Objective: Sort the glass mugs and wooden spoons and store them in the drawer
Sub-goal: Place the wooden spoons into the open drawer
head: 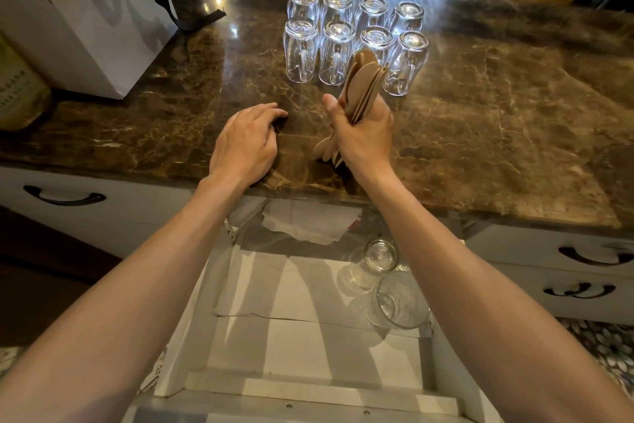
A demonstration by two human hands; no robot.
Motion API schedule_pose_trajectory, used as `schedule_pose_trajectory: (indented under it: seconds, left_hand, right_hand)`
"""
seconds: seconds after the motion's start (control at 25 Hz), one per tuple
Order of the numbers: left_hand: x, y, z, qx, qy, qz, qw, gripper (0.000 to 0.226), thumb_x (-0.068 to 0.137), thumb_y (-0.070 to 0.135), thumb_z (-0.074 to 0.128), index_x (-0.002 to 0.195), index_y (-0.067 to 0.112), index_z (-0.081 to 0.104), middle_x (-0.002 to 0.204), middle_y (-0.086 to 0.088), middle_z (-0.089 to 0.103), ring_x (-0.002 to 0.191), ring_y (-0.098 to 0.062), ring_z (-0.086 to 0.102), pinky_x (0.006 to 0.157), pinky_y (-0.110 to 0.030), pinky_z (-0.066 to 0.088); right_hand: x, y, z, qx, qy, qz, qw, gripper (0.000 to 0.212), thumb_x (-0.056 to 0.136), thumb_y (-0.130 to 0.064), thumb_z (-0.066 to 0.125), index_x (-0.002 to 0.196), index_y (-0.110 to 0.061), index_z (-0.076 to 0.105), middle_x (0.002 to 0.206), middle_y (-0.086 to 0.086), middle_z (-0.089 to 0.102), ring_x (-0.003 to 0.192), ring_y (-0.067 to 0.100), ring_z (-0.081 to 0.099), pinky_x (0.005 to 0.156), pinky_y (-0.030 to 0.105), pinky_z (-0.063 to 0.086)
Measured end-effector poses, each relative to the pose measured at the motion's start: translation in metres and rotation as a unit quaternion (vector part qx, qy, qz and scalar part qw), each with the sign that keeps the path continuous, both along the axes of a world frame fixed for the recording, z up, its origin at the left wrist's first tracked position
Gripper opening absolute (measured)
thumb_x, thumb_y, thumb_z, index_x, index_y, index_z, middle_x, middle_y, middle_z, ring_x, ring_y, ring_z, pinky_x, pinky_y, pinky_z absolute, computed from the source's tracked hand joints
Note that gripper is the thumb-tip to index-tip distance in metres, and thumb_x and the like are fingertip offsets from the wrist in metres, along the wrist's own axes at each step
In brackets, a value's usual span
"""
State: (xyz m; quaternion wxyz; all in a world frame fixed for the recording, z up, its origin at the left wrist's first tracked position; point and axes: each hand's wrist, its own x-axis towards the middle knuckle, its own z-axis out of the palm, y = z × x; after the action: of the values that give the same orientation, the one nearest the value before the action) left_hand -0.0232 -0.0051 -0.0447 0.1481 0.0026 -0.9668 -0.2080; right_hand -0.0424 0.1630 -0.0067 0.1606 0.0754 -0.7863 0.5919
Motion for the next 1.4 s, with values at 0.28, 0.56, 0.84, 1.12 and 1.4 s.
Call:
schedule_pose_trajectory:
  seconds: [0.28,0.56,0.84,1.12,1.4]
  left_hand:
    - [-0.002,0.0,0.0,-0.005,0.001,-0.009,1.0,0.038,0.093,0.013,0.039,0.126,0.019,0.056,0.138,0.001,0.052,0.129,-0.017,0.042,0.11,-0.034,0.026]
    - [-0.004,-0.004,-0.002,-0.006,0.002,-0.002,1.0,0.037,0.093,0.015,0.038,0.126,0.021,0.056,0.137,0.002,0.052,0.128,-0.016,0.043,0.109,-0.034,0.026]
    - [-0.008,-0.001,0.003,-0.012,0.002,-0.003,1.0,0.038,0.094,0.016,0.038,0.127,0.021,0.055,0.138,0.002,0.051,0.129,-0.017,0.042,0.11,-0.036,0.027]
    - [-0.002,0.002,-0.002,-0.016,-0.01,-0.001,1.0,0.039,0.094,0.016,0.037,0.128,0.02,0.055,0.139,0.002,0.051,0.129,-0.017,0.042,0.11,-0.036,0.027]
    - [-0.004,0.001,0.001,-0.011,0.001,-0.003,1.0,0.039,0.093,0.015,0.037,0.127,0.019,0.055,0.138,0.001,0.052,0.128,-0.018,0.043,0.109,-0.036,0.028]
  right_hand:
    - [0.006,0.006,0.006,-0.01,0.0,0.002,1.0,0.031,0.083,-0.022,0.07,0.079,0.006,0.057,0.07,0.024,0.062,0.065,0.036,0.061,0.06,0.047,0.052]
    - [0.022,0.009,0.024,-0.015,0.011,0.046,0.999,0.037,0.083,-0.026,0.07,0.079,0.009,0.056,0.07,0.026,0.06,0.065,0.038,0.06,0.058,0.048,0.05]
    - [0.065,0.022,0.028,0.026,-0.025,0.077,0.996,0.031,0.08,-0.03,0.073,0.078,-0.003,0.059,0.069,0.016,0.062,0.065,0.03,0.06,0.059,0.045,0.05]
    - [0.118,0.032,-0.009,0.098,-0.037,0.171,0.98,0.022,0.077,-0.026,0.076,0.089,-0.013,0.063,0.063,-0.027,0.047,0.063,-0.014,0.054,0.054,0.004,0.04]
    - [0.153,0.04,-0.067,0.191,-0.176,0.296,0.919,0.026,0.079,-0.034,0.072,0.101,-0.026,0.06,0.092,-0.017,0.067,0.078,-0.003,0.06,0.066,0.013,0.044]
